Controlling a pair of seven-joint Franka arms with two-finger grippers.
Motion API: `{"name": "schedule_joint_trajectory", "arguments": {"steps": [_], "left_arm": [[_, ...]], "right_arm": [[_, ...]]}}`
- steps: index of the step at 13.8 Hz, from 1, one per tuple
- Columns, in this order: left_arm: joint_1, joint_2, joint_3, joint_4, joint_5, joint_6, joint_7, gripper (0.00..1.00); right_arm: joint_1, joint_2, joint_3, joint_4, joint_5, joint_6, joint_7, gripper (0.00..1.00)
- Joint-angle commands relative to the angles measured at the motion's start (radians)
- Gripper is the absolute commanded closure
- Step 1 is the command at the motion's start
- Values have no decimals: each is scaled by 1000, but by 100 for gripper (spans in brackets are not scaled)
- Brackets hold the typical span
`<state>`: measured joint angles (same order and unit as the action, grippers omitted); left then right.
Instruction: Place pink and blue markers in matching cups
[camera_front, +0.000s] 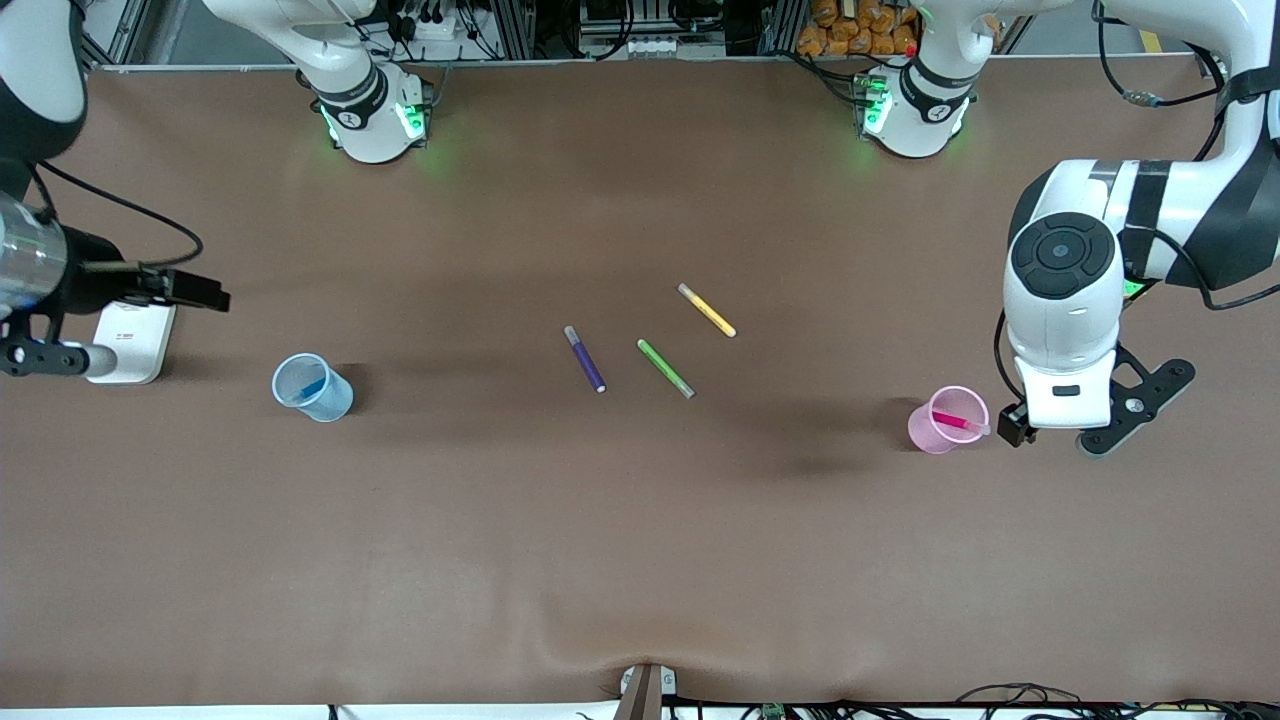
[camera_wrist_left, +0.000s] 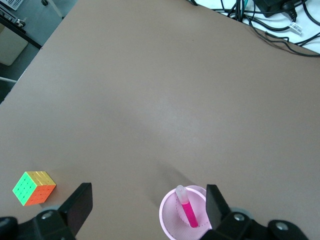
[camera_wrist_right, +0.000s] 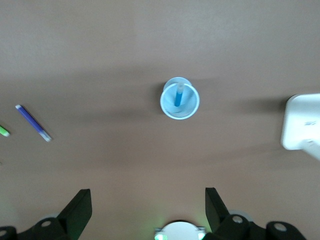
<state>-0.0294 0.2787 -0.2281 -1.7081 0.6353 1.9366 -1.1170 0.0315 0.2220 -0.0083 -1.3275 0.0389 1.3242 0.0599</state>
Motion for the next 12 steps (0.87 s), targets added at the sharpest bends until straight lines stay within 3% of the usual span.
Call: {"name": "schedule_joint_trajectory", "arguments": {"steps": [1, 5, 12], "left_arm": [[-1, -15, -2, 16, -34, -50, 57, 0], [0, -39, -2, 36, -124, -91, 141, 0], [12, -118, 1, 42, -325, -166, 353, 0]], "right_arm": [[-5, -97, -4, -76, -43, 12, -86, 0], [-16, -231, -4, -275, -43, 136, -87, 0], [-35, -216, -4, -266, -43, 171, -112, 0]]}}
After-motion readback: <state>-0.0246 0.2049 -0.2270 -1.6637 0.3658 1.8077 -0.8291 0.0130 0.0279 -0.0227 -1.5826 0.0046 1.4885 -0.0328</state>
